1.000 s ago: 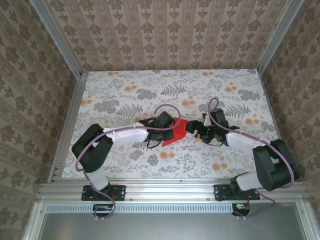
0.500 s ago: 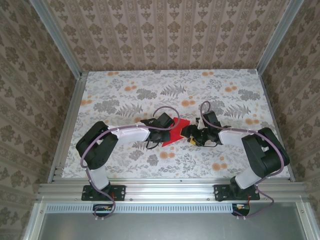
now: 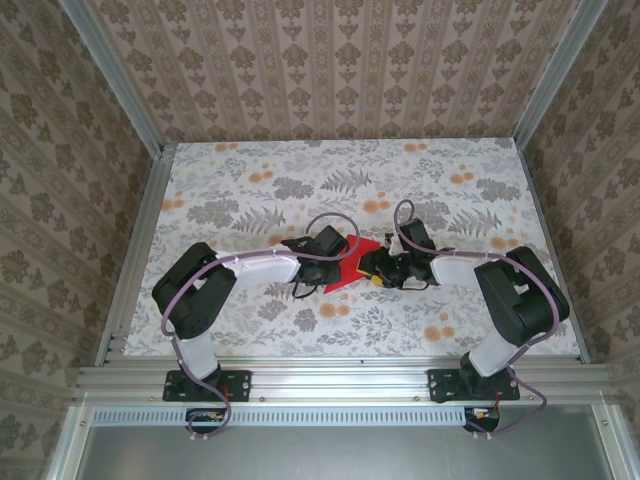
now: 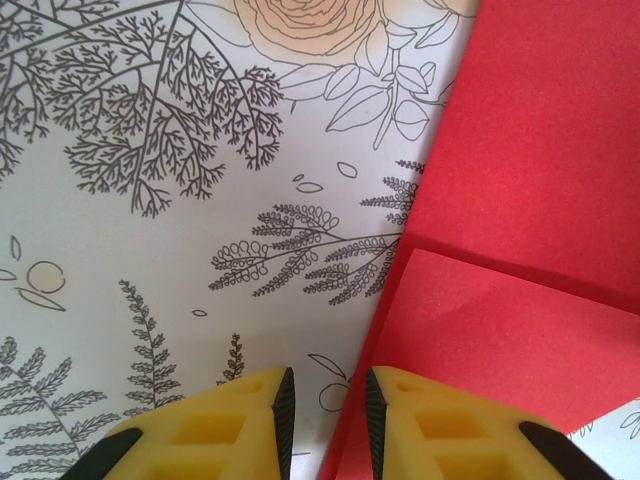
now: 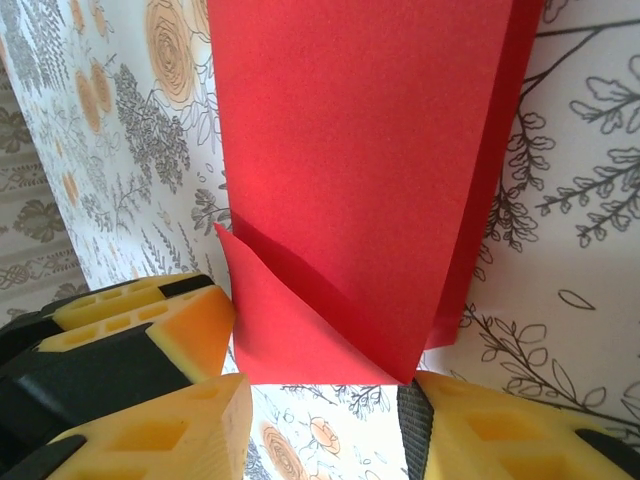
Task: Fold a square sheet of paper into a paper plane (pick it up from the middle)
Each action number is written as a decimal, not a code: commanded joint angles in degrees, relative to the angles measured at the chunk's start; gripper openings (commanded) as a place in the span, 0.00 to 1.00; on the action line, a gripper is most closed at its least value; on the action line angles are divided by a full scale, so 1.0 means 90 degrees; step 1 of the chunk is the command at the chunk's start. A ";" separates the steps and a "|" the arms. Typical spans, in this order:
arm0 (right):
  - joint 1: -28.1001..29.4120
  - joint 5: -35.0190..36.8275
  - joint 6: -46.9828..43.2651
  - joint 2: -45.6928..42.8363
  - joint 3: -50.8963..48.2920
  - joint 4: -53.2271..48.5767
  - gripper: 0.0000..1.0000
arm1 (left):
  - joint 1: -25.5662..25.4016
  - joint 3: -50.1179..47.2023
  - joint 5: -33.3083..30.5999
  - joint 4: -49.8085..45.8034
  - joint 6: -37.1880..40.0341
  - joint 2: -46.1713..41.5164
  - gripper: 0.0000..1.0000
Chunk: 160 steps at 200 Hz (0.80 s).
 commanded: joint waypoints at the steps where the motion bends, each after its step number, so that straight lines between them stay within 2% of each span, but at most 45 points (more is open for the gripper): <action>1: 0.0071 -0.0050 0.0054 0.0173 0.0236 0.0093 0.43 | 0.0066 0.0051 0.0026 -0.0102 0.0004 0.0091 0.28; 75: 0.0260 -0.0014 0.0364 0.0355 0.0230 0.0560 0.38 | 0.0068 0.0082 0.0038 -0.0118 0.0033 0.0092 0.28; 110: 0.0252 0.0506 0.0927 0.0249 -0.0086 0.0935 0.38 | 0.0078 0.0037 0.0054 -0.0098 0.0028 0.0091 0.28; 160: 0.0276 0.0495 0.1566 0.0558 -0.0130 0.1642 0.29 | 0.0075 -0.0023 0.0070 -0.0056 0.0014 -0.0021 0.27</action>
